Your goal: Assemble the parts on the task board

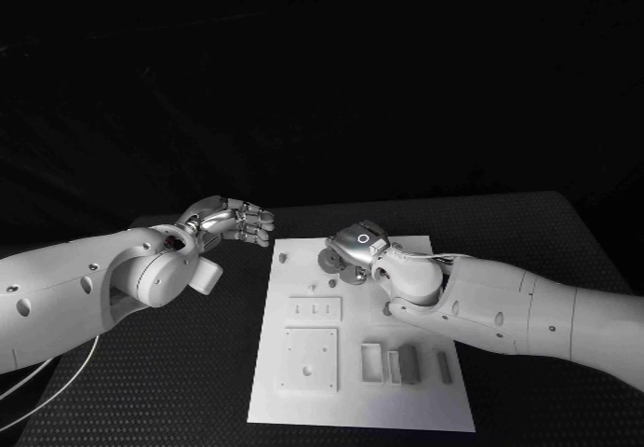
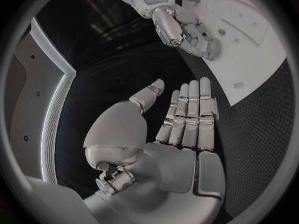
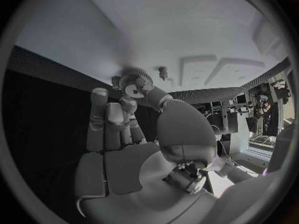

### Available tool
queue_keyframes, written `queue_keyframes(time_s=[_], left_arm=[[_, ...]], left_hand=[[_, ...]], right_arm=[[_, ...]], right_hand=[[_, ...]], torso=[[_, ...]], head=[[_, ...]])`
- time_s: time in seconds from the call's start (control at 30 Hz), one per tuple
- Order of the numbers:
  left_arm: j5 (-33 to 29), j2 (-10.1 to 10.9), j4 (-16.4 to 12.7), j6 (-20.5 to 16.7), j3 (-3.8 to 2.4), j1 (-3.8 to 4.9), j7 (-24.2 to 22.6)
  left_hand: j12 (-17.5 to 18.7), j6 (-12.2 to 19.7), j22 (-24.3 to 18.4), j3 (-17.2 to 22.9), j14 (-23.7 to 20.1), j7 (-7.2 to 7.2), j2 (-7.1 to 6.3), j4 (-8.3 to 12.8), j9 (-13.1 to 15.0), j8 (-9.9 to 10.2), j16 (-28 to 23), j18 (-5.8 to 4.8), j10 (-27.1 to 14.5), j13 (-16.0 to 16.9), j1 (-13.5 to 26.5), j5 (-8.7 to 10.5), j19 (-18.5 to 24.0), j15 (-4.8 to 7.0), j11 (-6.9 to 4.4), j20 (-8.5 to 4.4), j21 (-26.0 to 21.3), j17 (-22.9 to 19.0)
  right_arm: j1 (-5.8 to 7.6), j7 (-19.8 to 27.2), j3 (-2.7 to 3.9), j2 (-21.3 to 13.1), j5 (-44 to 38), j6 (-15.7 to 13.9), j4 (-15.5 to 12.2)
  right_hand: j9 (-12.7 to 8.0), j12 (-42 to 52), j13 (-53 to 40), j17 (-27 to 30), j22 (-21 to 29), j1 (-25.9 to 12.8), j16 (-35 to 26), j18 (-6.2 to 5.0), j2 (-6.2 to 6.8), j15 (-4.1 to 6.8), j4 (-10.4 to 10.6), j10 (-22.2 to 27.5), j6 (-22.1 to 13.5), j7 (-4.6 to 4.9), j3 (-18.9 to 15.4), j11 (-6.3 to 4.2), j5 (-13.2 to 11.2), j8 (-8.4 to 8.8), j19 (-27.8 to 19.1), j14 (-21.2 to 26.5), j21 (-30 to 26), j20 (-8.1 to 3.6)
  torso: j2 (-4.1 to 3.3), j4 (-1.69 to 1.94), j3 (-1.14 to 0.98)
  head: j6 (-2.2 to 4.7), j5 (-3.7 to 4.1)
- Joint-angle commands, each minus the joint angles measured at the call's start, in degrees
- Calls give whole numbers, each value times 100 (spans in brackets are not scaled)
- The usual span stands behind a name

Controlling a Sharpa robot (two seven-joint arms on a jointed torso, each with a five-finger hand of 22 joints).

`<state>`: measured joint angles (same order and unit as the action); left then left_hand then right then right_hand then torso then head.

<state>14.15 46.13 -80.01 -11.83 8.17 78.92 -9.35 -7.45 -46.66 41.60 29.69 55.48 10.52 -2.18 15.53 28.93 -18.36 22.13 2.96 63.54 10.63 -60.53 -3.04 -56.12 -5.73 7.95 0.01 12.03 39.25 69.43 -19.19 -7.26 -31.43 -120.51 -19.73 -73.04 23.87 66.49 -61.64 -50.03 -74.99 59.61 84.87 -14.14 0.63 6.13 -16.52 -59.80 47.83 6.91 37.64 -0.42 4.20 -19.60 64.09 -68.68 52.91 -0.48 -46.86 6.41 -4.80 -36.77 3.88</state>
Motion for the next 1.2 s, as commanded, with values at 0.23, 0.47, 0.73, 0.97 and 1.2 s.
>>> queue_keyframes(time_s=[0.23,0.47,0.73,0.97,1.2], left_arm=[[8,-17,9,75,-4,3,-55],[8,-26,4,76,-4,3,-55],[8,-11,-3,65,-4,4,-45],[9,-15,-2,60,-4,4,-44],[9,-31,7,64,-3,4,-40]], left_hand=[[38,4,9,-4,42,45,-11,-11,6,20,-39,43,44,13,60,1,8,-15,1,13,-29,15],[39,5,10,-5,42,45,-11,-11,7,21,-41,43,44,14,60,1,8,-15,1,13,-30,17],[41,6,11,-5,43,46,-13,-11,7,22,-43,43,44,15,61,1,8,-15,2,13,-31,19],[43,7,12,-6,43,46,-15,-10,7,23,-46,43,44,16,61,1,9,-15,2,13,-32,22],[47,16,14,-7,43,50,-19,-10,5,29,-52,43,44,19,64,1,9,-16,2,14,-33,26]], right_arm=[[-21,-67,-10,13,-36,51,-3],[-20,20,-10,70,154,137,29],[-19,150,-10,101,444,202,108],[-18,208,-10,110,644,217,162],[-17,349,-10,153,895,407,262]], right_hand=[[512,0,8,-4,-92,36,-1,-86,7,34,1,-1,1171,-152,17,-35,36,-52,8,-3,10,-38],[512,0,8,-4,-92,36,-1,-86,7,34,1,-1,1171,-152,17,-35,36,-52,8,-3,10,-38],[333,-89,102,10,-79,59,-66,-86,438,-112,33,104,597,48,35,144,40,309,-56,60,-58,-23],[172,-123,170,0,-79,67,-89,-86,641,-238,83,242,84,184,39,275,36,596,-88,121,-103,25],[163,-115,190,0,-82,53,-110,-86,545,-254,163,302,62,191,58,286,36,593,-131,168,-133,52]], torso=[[1,20,-5],[0,22,2],[-1,20,3],[-1,26,4],[-3,18,0]], head=[[8,6],[3,12],[-3,15],[-6,22],[-2,22]])
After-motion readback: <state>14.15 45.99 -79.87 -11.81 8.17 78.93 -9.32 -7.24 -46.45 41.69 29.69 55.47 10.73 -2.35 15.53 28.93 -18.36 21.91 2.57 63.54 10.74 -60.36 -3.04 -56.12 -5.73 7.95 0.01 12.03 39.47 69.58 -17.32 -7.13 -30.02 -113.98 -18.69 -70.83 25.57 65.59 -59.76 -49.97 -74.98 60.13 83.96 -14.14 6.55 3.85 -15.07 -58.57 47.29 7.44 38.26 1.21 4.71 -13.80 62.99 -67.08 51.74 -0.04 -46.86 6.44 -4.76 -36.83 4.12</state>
